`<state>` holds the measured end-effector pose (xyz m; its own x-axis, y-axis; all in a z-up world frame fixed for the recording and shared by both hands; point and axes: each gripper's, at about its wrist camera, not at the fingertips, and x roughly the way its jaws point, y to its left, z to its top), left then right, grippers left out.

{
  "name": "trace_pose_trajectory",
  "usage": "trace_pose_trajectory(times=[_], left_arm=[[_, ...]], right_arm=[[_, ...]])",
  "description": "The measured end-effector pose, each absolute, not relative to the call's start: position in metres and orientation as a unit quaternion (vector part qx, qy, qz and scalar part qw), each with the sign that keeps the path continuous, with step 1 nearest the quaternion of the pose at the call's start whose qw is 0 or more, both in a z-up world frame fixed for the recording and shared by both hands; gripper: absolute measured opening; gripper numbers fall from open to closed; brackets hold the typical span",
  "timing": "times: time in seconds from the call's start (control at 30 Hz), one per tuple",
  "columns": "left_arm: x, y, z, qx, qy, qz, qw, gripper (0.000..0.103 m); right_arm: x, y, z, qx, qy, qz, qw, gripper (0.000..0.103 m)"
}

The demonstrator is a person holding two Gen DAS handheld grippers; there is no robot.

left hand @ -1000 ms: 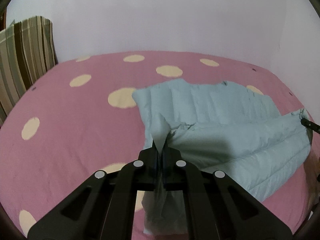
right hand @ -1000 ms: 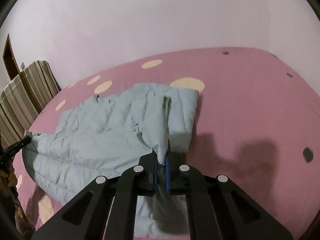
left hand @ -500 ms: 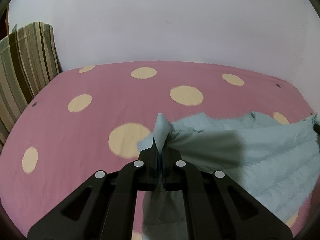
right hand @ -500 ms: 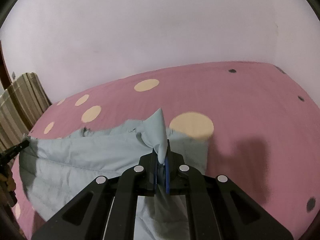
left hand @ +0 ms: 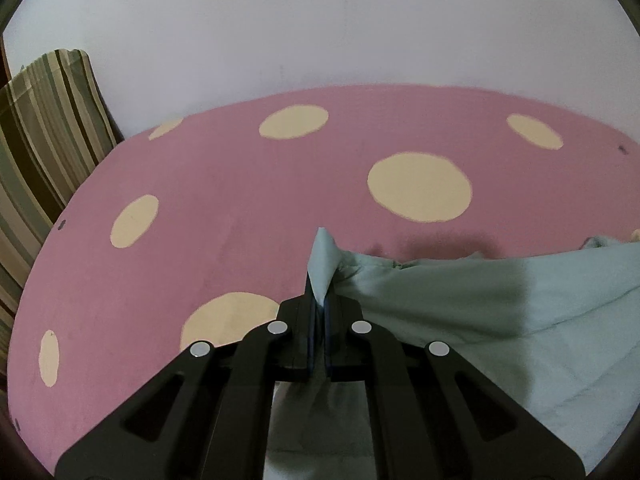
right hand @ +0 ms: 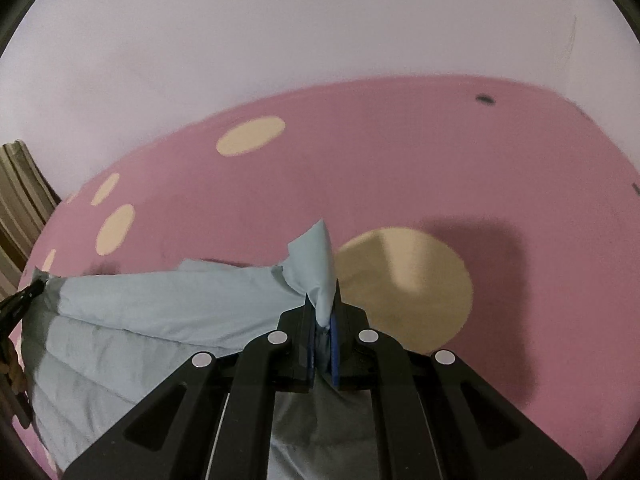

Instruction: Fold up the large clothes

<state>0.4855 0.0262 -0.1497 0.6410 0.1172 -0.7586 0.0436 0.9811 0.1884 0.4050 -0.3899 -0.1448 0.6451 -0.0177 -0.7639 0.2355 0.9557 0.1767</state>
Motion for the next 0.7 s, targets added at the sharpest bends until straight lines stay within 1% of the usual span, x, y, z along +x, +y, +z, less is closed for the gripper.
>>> trace_pose_trajectory(times=[0.2, 0.37, 0.47, 0.57, 0.6, 0.63, 0.67, 0.7], left_arm=[[0.49, 0.025, -0.187, 0.099, 0.447, 0.025, 0.889, 0.003], [0.491, 0.026, -0.21, 0.094, 0.443, 0.033, 0.891, 0.003], [0.489, 0.028, -0.216, 0.086, 0.429, 0.035, 0.899, 0.003], [0.491, 0.028, -0.215, 0.086, 0.43, 0.036, 0.898, 0.003], [0.492, 0.027, -0.213, 0.09, 0.434, 0.035, 0.896, 0.003], [0.492, 0.027, -0.209, 0.092, 0.436, 0.035, 0.895, 0.003], [0.492, 0.028, -0.204, 0.094, 0.437, 0.036, 0.894, 0.007], [0.49, 0.029, -0.197, 0.096, 0.444, 0.041, 0.89, 0.017]], right_arm=[[0.416, -0.397, -0.182, 0.148, 0.445, -0.075, 0.88, 0.005], [0.414, -0.39, -0.188, 0.127, 0.426, -0.085, 0.892, 0.005], [0.415, -0.388, -0.191, 0.124, 0.419, -0.09, 0.895, 0.006], [0.414, -0.386, -0.189, 0.117, 0.418, -0.094, 0.896, 0.007], [0.414, -0.386, -0.188, 0.116, 0.418, -0.094, 0.896, 0.01], [0.414, -0.386, -0.186, 0.117, 0.419, -0.092, 0.896, 0.01], [0.415, -0.388, -0.184, 0.122, 0.419, -0.089, 0.895, 0.011], [0.414, -0.391, -0.18, 0.13, 0.42, -0.085, 0.894, 0.015]])
